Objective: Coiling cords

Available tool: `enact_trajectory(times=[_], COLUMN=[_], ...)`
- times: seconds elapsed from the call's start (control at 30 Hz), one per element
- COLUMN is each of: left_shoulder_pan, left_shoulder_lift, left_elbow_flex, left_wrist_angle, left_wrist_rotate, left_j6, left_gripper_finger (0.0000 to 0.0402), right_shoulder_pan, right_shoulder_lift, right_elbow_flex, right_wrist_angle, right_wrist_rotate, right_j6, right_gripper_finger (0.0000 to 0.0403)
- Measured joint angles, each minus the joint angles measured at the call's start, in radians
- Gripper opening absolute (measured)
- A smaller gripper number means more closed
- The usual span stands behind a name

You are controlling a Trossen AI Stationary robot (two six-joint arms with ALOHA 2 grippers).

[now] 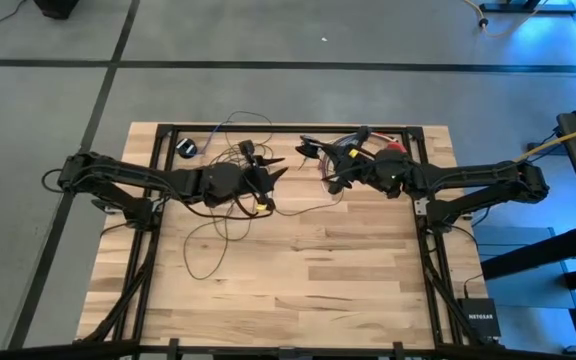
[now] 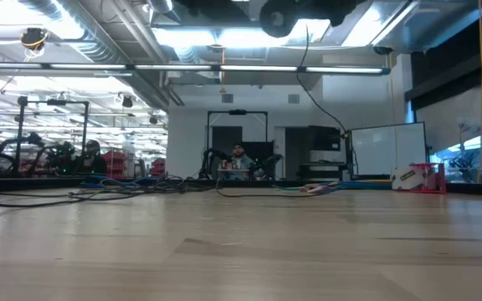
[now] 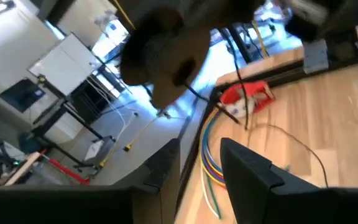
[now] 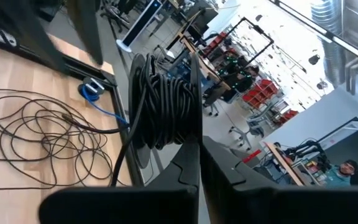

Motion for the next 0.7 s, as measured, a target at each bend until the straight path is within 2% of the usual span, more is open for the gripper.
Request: enact_trajectory(times=[0.43, 0.57, 0.7], left_shoulder_pan=[-0.017, -0.017, -0.018], left_shoulder_lift=[0.015, 0.021, 0.021], left_elbow_flex=[-0.005, -0.005, -0.005], left_wrist_angle=[0.006, 0.007, 0.011], left_wrist_rotate=[0.051, 0.099, 0.104], left_j6=[0.039, 0.04, 0.041], left_gripper_finger=[0.0109, 0.0109, 0.0109], right_shoulder_pan=[0.0, 0.0, 0.0], right_shoulder_lift=[0.0, -0.001, 0.0], right_elbow_flex=[0.0, 0.0, 0.0], right_wrist_angle=[-0.089, -0.156, -0.242], right_wrist_rotate=[-0.068, -0.14, -0.201], right_j6=[0.035, 0.078, 0.134], right_gripper_finger=[0.0009, 0.0009, 0.0009])
